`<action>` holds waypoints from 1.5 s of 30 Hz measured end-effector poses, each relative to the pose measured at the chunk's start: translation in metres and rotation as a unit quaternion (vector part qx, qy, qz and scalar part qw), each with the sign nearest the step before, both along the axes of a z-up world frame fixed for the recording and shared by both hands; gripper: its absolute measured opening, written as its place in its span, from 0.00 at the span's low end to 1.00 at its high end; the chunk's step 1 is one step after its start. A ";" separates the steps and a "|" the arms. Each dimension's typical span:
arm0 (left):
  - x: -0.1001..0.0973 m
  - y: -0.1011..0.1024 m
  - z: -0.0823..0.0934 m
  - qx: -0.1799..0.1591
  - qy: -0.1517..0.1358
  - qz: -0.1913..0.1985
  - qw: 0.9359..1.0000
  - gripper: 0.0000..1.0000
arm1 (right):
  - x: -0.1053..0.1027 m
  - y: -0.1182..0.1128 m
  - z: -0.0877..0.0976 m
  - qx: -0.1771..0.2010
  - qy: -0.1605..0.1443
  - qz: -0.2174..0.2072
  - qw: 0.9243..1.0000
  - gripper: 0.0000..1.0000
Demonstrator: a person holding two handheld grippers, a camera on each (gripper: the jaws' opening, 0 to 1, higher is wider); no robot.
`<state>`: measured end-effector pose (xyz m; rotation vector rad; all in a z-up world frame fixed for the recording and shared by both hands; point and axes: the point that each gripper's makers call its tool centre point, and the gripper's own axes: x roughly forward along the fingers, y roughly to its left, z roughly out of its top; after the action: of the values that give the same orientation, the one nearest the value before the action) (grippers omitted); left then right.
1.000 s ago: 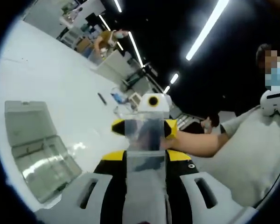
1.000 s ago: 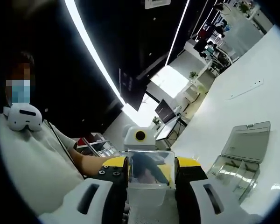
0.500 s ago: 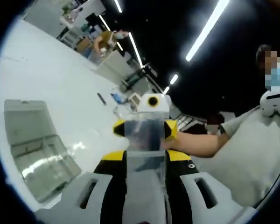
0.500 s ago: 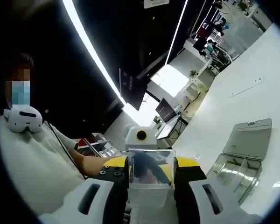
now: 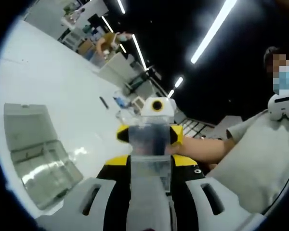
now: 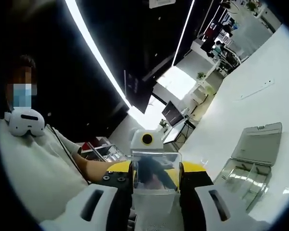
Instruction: Insert the divider into the dual guide fixture by aligning both edges with the guide slots and pushing it downward to the bottom, including one-sided entry, uneven engagement, binding, and posture correction.
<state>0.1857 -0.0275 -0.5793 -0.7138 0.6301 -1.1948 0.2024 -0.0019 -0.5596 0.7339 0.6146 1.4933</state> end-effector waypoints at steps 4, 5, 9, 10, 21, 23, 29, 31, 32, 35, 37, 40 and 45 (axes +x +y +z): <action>0.001 0.000 0.000 0.000 0.000 0.000 1.000 0.30 | 0.001 0.001 0.000 -0.002 -0.003 -0.003 1.000 0.34; 0.002 0.001 0.000 0.001 0.001 0.002 1.000 0.30 | 0.002 0.001 0.000 -0.004 -0.005 -0.005 1.000 0.34; 0.002 0.002 0.000 0.001 0.002 0.006 1.000 0.30 | 0.004 0.001 0.000 -0.007 -0.006 -0.011 1.000 0.33; 0.003 0.002 0.000 0.001 0.002 0.006 1.000 0.30 | 0.004 0.001 0.000 -0.007 -0.005 -0.011 1.000 0.33; 0.004 0.002 -0.002 0.024 -0.035 0.014 0.999 0.39 | 0.015 0.004 -0.010 -0.038 -0.007 -0.039 0.998 0.33; 0.006 0.004 -0.003 0.034 -0.041 0.022 0.998 0.40 | 0.018 0.004 -0.012 -0.041 -0.002 -0.045 0.998 0.33; 0.016 0.012 -0.017 0.089 -0.052 0.049 0.993 0.39 | 0.025 0.006 -0.022 -0.065 0.001 -0.064 0.996 0.33; 0.019 0.015 -0.023 0.115 -0.060 0.056 0.990 0.39 | 0.028 0.005 -0.026 -0.075 0.001 -0.072 0.995 0.33; 0.019 0.014 -0.024 0.119 -0.061 0.056 0.989 0.38 | 0.030 0.005 -0.029 -0.082 0.005 -0.077 0.994 0.33; 0.021 0.015 -0.029 0.144 -0.069 0.063 0.985 0.38 | 0.033 0.005 -0.035 -0.091 0.006 -0.085 0.992 0.33; 0.023 0.015 -0.032 0.160 -0.066 0.070 0.982 0.36 | 0.034 0.006 -0.039 -0.100 0.007 -0.088 0.991 0.33; 0.025 0.012 -0.037 0.185 -0.073 0.076 0.977 0.35 | 0.036 0.006 -0.046 -0.113 0.011 -0.095 0.989 0.33; 0.028 0.010 -0.043 0.217 -0.069 0.091 0.970 0.32 | 0.039 0.007 -0.055 -0.127 0.023 -0.104 0.986 0.33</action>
<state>0.2138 -0.0173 -0.6227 -0.3073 0.6657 -0.8870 0.2411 0.0054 -0.6151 0.6167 0.7257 1.1834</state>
